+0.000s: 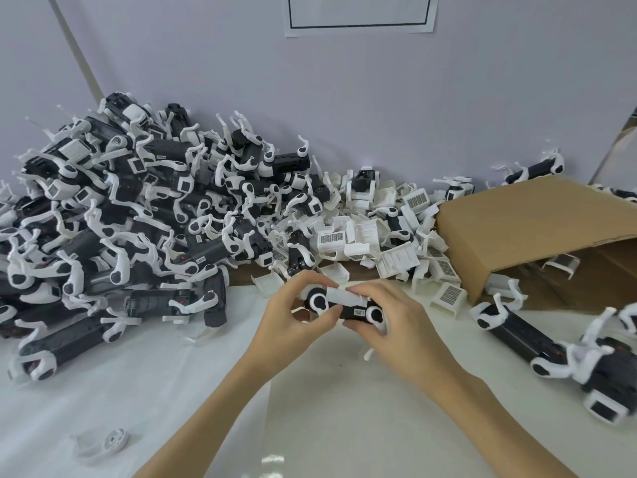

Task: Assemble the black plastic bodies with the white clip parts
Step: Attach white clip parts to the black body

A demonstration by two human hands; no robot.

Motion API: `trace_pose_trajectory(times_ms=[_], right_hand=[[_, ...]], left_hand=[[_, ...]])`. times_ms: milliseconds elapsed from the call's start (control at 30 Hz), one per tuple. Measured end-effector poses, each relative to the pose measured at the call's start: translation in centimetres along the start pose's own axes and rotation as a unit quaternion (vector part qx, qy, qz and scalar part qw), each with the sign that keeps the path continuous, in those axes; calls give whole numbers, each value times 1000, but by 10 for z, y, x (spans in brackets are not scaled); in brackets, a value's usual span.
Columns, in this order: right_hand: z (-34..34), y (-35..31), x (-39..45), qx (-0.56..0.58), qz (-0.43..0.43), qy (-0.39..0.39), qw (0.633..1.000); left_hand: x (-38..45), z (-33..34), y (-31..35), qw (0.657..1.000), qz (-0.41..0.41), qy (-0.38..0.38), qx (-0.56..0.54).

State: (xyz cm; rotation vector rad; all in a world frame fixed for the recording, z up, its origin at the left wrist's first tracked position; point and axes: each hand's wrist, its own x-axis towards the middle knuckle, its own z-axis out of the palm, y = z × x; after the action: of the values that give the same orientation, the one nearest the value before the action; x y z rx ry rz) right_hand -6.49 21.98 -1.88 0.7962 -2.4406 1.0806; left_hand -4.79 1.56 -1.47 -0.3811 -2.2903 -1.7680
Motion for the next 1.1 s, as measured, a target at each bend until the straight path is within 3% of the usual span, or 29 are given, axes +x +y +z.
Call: trace_pose_trajectory(times_ms=[100,400,533,733,900,1100], right_hand=[[0,-3,-1,-56,-19,12,998],[3,-7,-5,-73,-34,16,997],[6,-10,-7,-82,-36,56,994],[-3,-10,-3,-44,-24,81,996],[-1,-3,-1,22,-27,74,997],[6,5,-4,88,6,43,995]], left_hand=[[0,2,1,1000,6,9,5],[-1,7,6,997,62,24,51],[-6,13,9,999,44,5,-1],[-6,14,20,995,37,16,-90],[-3,8,22,986,-19,-4,-163],[-5,14,20,995,13,20,-96]])
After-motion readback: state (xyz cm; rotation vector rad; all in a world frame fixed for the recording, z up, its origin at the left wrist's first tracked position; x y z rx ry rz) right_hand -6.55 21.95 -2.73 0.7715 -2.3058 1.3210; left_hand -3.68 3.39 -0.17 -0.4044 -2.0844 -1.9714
